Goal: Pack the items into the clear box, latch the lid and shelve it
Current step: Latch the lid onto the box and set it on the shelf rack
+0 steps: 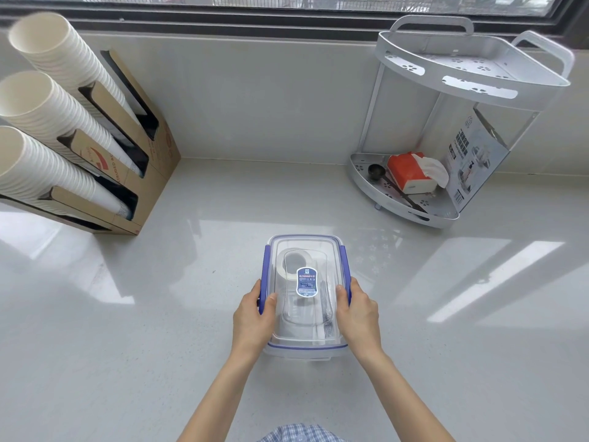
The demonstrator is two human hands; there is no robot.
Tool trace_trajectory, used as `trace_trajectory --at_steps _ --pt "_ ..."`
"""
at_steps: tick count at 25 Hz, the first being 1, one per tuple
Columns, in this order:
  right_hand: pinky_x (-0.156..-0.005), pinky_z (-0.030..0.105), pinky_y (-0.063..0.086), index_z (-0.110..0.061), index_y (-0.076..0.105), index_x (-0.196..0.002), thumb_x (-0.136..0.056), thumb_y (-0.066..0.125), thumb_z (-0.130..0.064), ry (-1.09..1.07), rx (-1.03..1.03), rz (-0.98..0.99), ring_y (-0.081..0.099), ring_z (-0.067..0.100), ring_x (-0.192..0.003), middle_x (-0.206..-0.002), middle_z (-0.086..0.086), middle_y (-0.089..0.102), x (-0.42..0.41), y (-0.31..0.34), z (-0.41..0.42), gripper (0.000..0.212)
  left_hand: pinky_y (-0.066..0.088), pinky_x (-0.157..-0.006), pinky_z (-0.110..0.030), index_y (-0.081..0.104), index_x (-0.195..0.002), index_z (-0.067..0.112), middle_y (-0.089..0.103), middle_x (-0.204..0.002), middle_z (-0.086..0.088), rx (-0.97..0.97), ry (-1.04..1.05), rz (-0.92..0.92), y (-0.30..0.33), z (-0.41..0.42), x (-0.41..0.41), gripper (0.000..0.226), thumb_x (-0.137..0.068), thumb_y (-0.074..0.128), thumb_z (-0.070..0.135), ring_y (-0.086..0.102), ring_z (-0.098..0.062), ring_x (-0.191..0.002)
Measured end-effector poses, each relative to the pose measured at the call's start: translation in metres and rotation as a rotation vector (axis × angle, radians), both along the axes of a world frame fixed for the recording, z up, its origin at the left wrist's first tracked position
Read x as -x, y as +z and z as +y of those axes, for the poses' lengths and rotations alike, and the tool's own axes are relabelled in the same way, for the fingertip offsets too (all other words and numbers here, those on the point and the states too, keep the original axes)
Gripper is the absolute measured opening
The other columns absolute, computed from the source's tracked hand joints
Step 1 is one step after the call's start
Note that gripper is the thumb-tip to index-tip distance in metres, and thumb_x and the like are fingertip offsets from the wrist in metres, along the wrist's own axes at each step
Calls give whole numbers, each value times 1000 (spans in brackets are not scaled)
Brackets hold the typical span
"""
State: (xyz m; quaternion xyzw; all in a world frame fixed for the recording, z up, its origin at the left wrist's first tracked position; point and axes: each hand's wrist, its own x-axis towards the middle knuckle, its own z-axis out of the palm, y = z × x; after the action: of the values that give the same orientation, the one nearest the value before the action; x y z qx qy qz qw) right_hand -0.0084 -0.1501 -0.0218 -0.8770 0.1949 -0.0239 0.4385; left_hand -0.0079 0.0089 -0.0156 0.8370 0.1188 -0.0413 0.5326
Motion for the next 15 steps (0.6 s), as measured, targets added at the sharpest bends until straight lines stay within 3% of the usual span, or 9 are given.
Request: trace_trajectory --at_steps 4,9,12,15 --pt "-68 30 32 3 48 -120 -97 36 -21 5 8 -3 56 38 -91 -84 20 61 0 0 0 35 38 -78 -25 48 -125 18 62 -104 -10 -40 -5 -39 -3 -2 0 34 -91 43 19 51 -19 -85" --pt "-76 33 42 -7 46 -129 -97 37 -26 20 -36 -29 57 32 -90 -100 18 66 4 2 -1 38 39 -81 -26 47 -124 18 58 -110 -4 -8 -45 -41 -3 1 -1 34 -90 45 21 52 -17 -92" --pt "-81 31 42 -16 42 -133 -95 40 -33 32 -129 6 56 24 -88 -91 3 61 8 4 -8 42 43 -81 -28 43 -126 19 55 -111 0 104 7 65 -4 6 -2 40 -87 51 26 53 -17 -93" --pt "-80 31 44 -15 38 -134 -92 43 -42 54 -171 138 56 21 -87 -85 -1 54 11 2 -14 50 47 -78 -30 47 -120 15 60 -109 -7 225 10 273 -7 16 -6 44 -83 56 37 58 -22 -96"
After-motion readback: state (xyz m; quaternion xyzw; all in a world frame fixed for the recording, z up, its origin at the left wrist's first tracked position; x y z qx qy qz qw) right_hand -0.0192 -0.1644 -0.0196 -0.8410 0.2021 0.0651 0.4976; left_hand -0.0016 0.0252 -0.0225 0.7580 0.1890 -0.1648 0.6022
